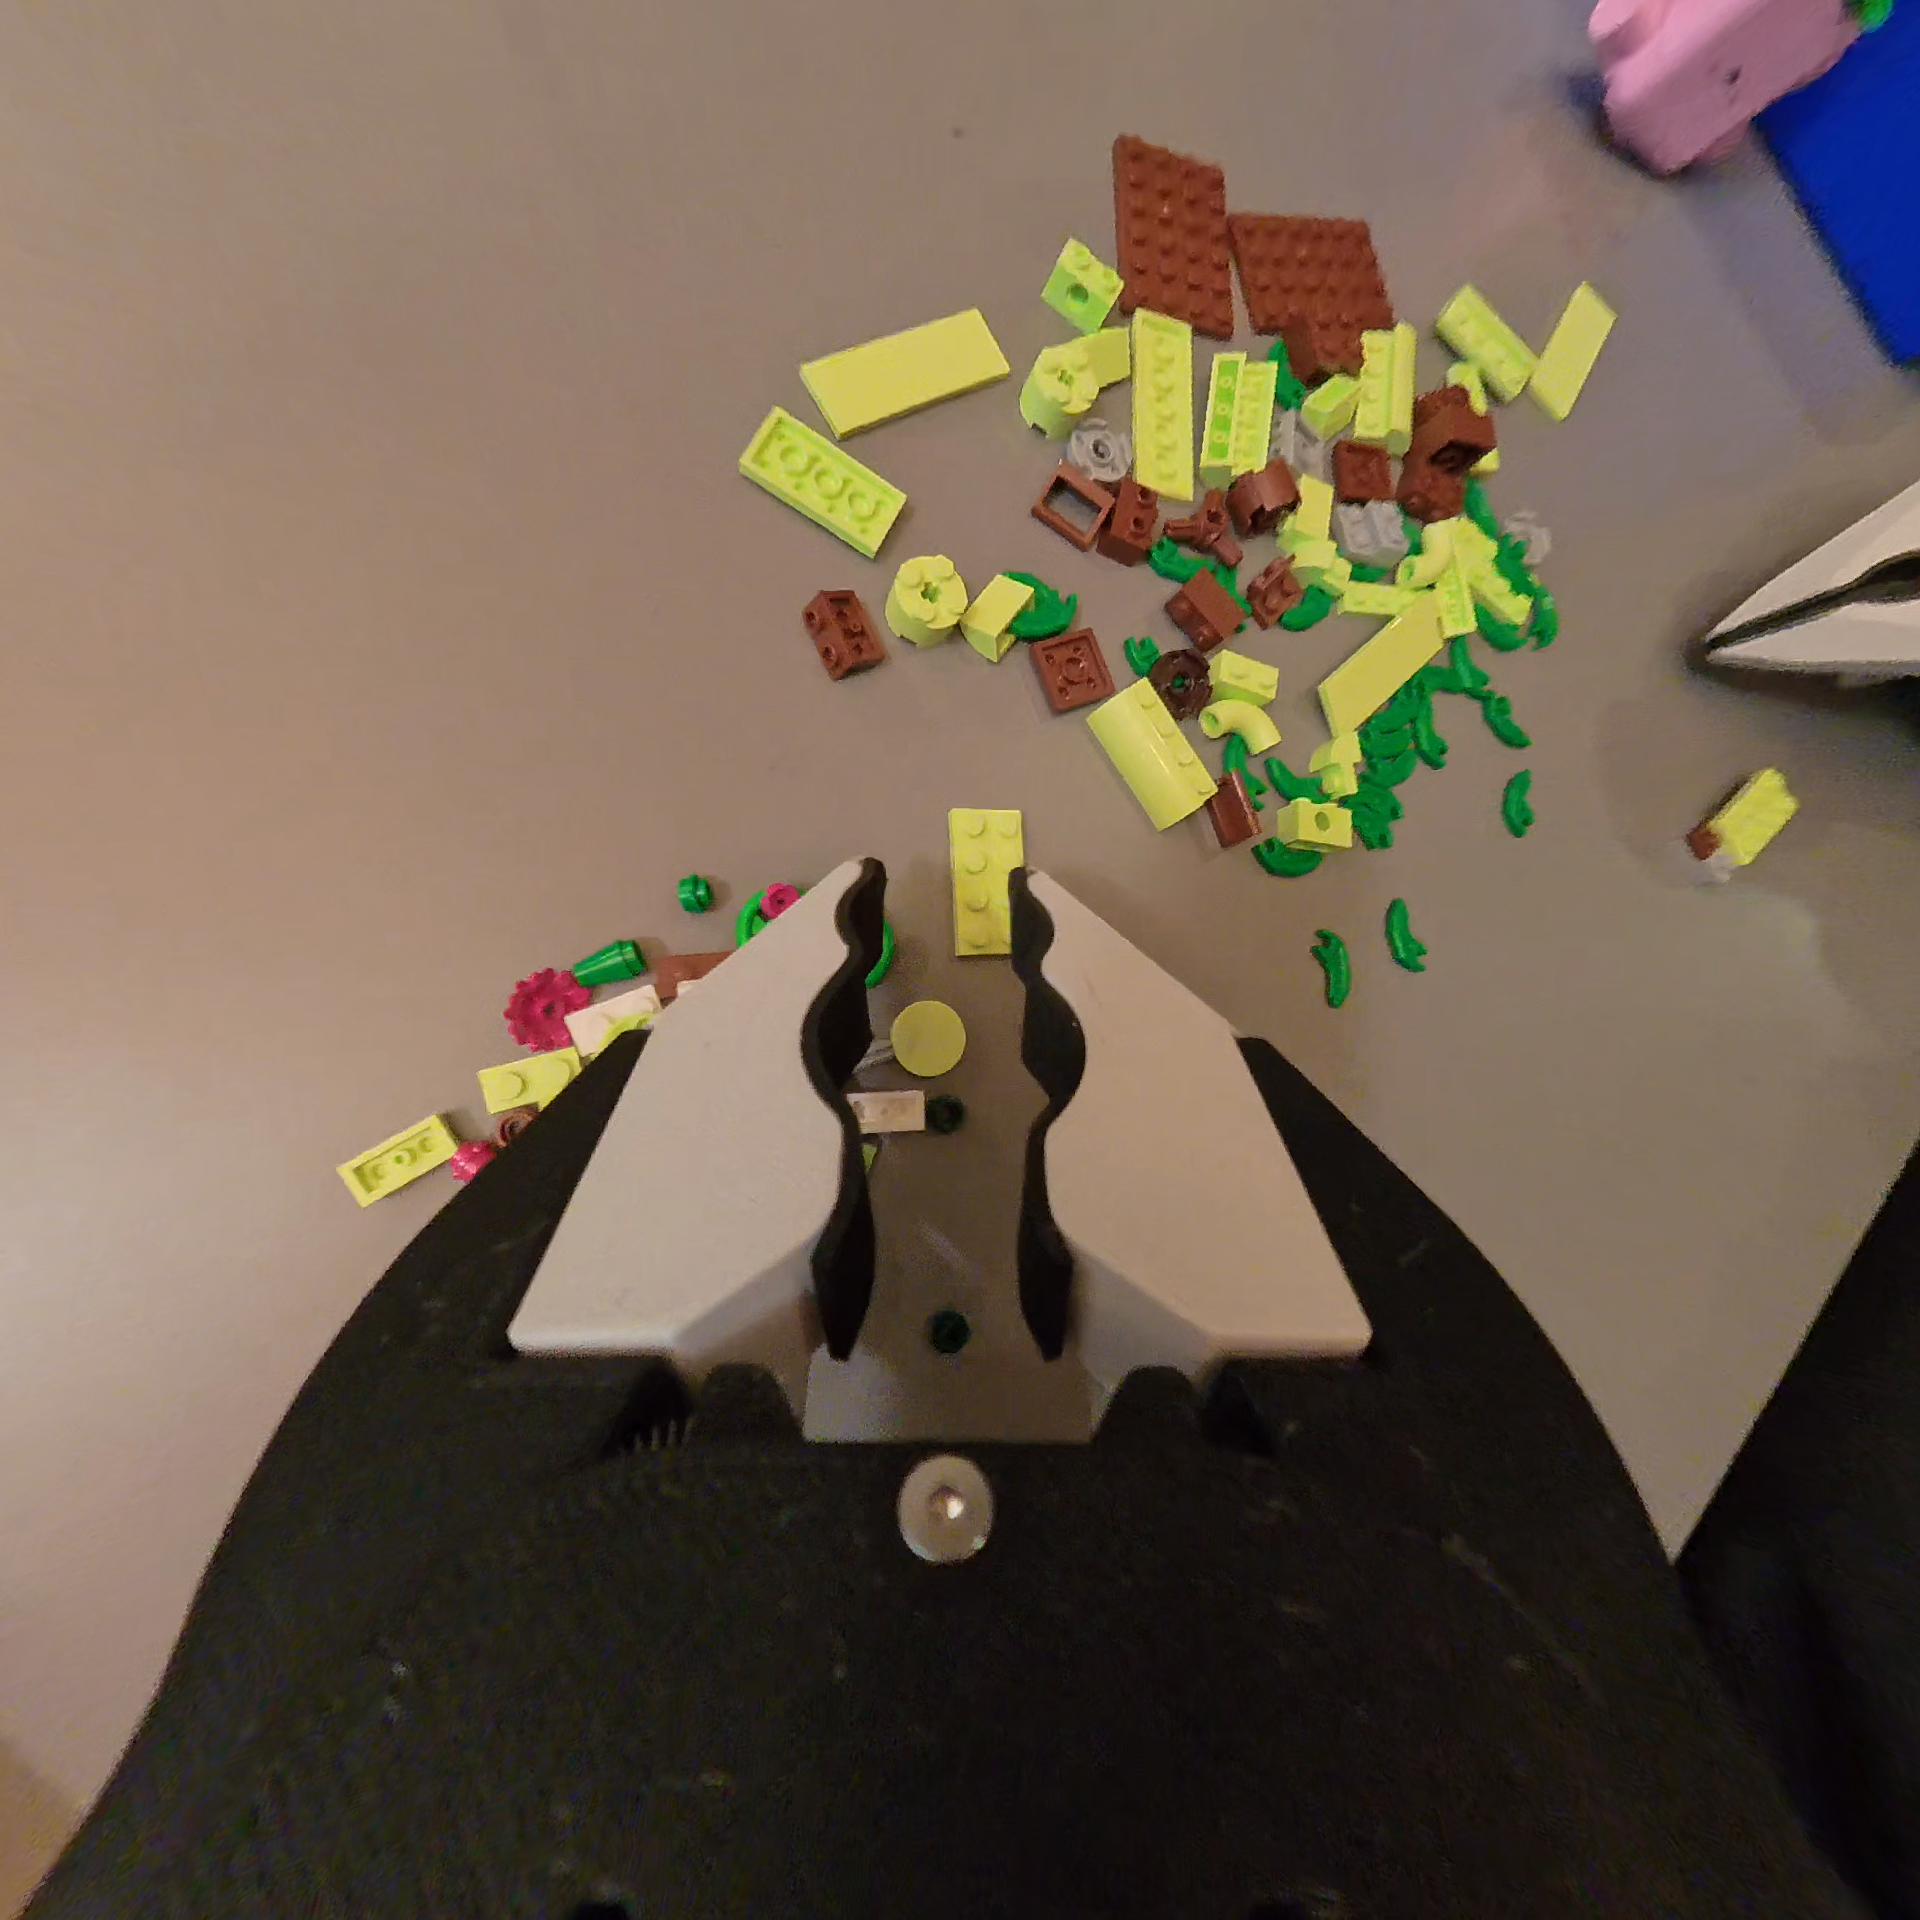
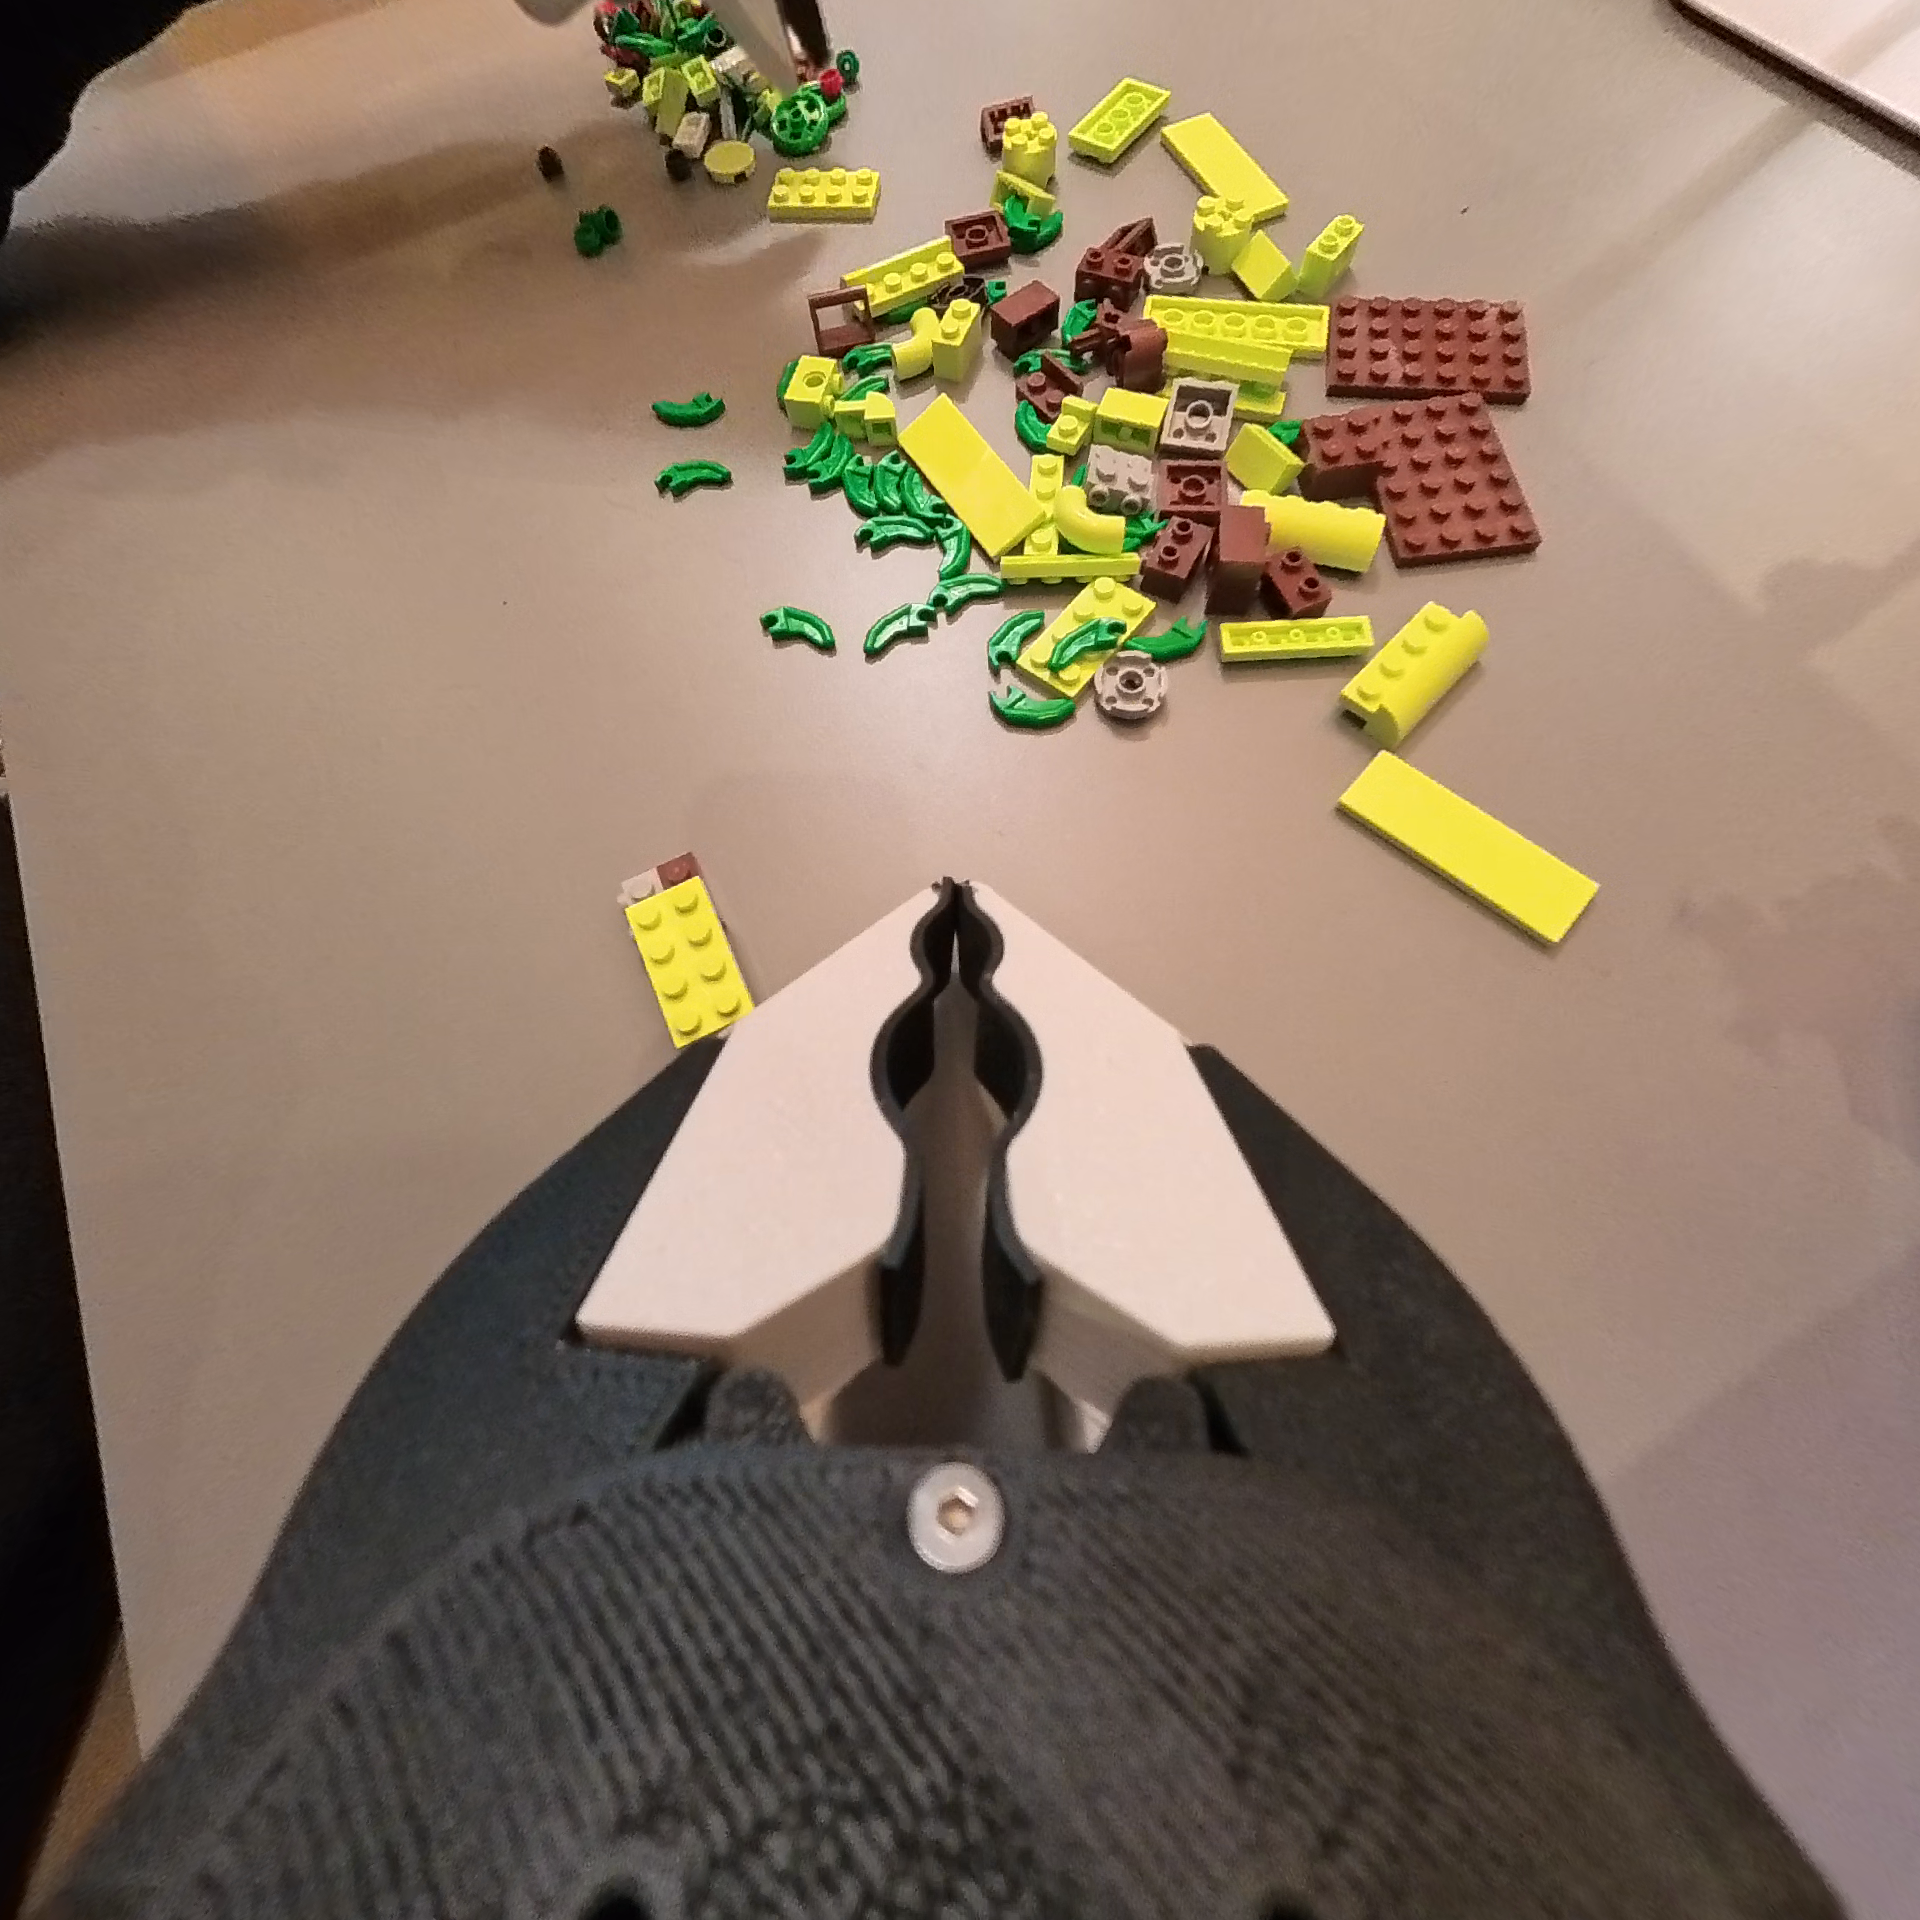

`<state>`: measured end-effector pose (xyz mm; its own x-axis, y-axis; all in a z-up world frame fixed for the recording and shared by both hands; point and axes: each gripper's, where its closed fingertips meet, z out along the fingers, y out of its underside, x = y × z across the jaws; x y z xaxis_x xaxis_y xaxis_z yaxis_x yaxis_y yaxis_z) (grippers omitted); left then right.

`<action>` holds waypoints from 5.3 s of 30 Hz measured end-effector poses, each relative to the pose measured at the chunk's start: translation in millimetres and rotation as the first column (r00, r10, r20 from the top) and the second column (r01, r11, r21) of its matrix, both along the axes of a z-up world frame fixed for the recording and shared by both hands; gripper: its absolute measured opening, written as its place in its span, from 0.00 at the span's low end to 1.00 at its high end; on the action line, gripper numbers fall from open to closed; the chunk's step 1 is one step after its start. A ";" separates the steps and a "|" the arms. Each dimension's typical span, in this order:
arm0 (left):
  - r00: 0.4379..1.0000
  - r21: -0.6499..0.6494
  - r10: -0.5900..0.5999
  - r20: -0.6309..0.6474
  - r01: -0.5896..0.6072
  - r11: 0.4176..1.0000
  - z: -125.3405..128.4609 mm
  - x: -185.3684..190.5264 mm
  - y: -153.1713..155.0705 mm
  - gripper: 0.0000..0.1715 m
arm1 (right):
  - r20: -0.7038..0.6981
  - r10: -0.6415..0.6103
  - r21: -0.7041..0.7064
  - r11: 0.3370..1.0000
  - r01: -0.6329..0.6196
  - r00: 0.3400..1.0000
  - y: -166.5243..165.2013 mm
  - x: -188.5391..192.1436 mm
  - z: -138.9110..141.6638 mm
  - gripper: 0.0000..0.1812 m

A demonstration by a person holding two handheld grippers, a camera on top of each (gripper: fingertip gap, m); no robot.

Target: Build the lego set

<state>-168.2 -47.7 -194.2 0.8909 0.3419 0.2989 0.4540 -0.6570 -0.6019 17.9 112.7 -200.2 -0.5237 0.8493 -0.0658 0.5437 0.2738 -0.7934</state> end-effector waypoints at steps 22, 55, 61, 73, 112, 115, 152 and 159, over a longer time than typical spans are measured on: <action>0.965 -0.089 -0.190 -0.181 0.176 0.980 3.5 37.5 24.1 0.08 | -0.006 -0.006 -0.008 1.000 0.006 1.000 0.8 -0.6 1.4 0.00; 0.685 -0.062 -0.710 -0.167 0.711 0.700 -20.0 217.8 81.0 0.10 | -0.089 0.208 -0.021 0.977 -0.211 0.974 -27.4 21.3 13.6 0.03; 0.684 -0.036 -0.706 -0.182 0.713 0.700 -19.8 217.1 83.3 0.09 | -0.148 0.311 -0.066 0.944 -0.323 0.939 -48.9 35.4 25.4 0.18; 0.687 0.023 -0.705 -0.178 0.719 0.695 -10.8 213.1 97.0 0.08 | 0.014 0.321 0.027 0.947 -0.321 0.947 -54.7 32.6 -4.2 0.11; 0.666 0.026 -0.720 -0.194 0.737 0.675 -6.6 225.2 99.2 0.09 | 0.046 0.357 0.050 0.932 -0.359 0.933 -59.4 37.2 -10.6 0.09; 0.672 0.026 -0.712 -0.204 0.730 0.683 -6.3 223.6 100.1 0.08 | 0.046 0.357 0.050 0.932 -0.359 0.933 -59.3 37.2 -10.6 0.09; 0.700 -0.063 -0.694 -0.169 0.695 0.717 -9.7 227.2 103.0 0.03 | 0.039 0.355 0.064 0.932 -0.357 0.934 -58.9 37.0 -11.0 0.09; 0.723 -0.071 -0.681 -0.115 0.678 0.732 -10.0 227.4 102.9 0.03 | 0.041 0.356 0.062 0.932 -0.358 0.934 -59.1 37.0 -11.0 0.09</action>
